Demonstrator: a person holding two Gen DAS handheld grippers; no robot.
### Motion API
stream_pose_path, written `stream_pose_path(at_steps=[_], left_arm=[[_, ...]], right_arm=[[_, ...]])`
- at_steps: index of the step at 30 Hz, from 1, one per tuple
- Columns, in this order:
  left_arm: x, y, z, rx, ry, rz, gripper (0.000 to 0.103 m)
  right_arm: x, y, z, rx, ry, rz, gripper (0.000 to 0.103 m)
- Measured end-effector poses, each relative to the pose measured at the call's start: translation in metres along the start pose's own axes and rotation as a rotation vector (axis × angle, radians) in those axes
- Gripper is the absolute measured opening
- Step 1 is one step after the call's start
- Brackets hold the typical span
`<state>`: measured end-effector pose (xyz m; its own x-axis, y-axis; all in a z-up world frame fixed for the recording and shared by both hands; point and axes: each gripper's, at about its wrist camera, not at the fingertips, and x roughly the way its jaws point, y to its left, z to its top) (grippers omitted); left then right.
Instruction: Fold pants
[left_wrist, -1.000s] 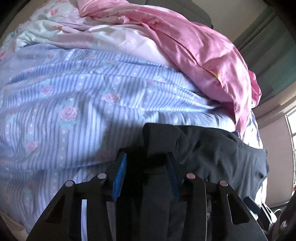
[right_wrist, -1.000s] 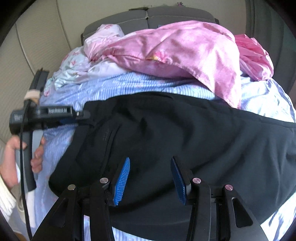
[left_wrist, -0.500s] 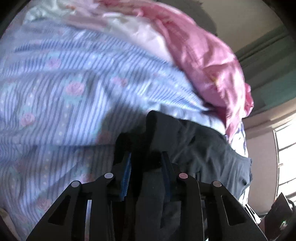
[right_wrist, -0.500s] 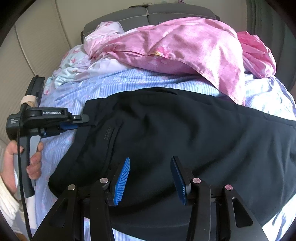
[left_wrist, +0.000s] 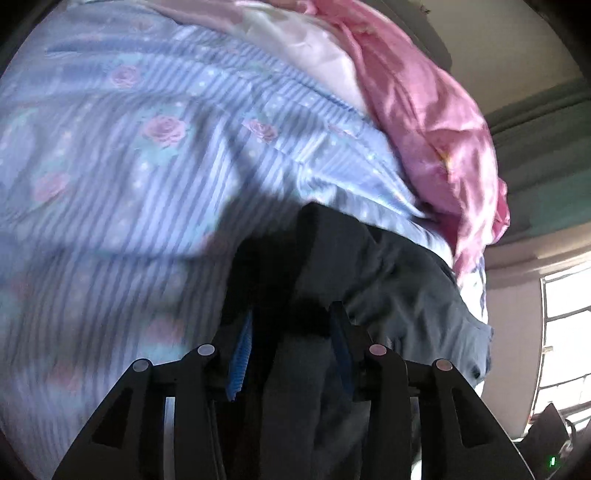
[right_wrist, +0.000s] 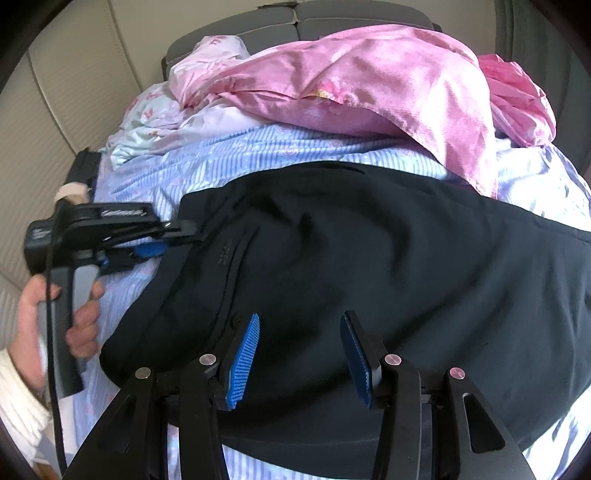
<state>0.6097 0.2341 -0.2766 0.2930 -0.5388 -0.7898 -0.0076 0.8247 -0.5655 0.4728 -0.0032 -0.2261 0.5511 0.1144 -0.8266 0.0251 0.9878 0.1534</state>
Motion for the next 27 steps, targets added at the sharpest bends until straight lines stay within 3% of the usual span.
stream_pose_path(at_steps=[4, 7, 9, 12, 15, 17, 20, 27], left_arm=[[-0.022, -0.022, -0.023, 0.134, -0.017, 0.019, 0.036], [-0.013, -0.027, -0.027, 0.209, 0.023, 0.093, 0.036], [-0.003, -0.021, -0.024, 0.177, 0.06, 0.104, 0.036], [0.001, -0.006, -0.026, 0.061, 0.08, 0.018, 0.036], [-0.003, 0.005, -0.031, 0.021, 0.08, -0.037, 0.034], [-0.008, 0.012, -0.032, -0.017, 0.07, -0.069, 0.019], [-0.024, 0.013, -0.034, -0.062, 0.02, -0.098, 0.008], [-0.064, -0.015, -0.055, 0.046, -0.09, 0.057, 0.005]], right_arm=[[-0.004, -0.002, 0.001, -0.001, -0.009, 0.001, 0.048], [-0.004, -0.004, 0.0, 0.016, -0.005, 0.006, 0.048], [-0.004, -0.004, -0.001, 0.018, 0.0, 0.005, 0.048], [-0.006, -0.001, -0.002, 0.009, -0.002, 0.006, 0.048], [-0.008, 0.0, -0.002, 0.002, -0.006, 0.01, 0.048], [-0.008, 0.002, -0.002, -0.001, -0.006, 0.012, 0.048], [-0.007, 0.004, 0.0, 0.001, -0.009, 0.016, 0.048], [-0.007, 0.022, 0.009, -0.031, -0.022, 0.05, 0.048]])
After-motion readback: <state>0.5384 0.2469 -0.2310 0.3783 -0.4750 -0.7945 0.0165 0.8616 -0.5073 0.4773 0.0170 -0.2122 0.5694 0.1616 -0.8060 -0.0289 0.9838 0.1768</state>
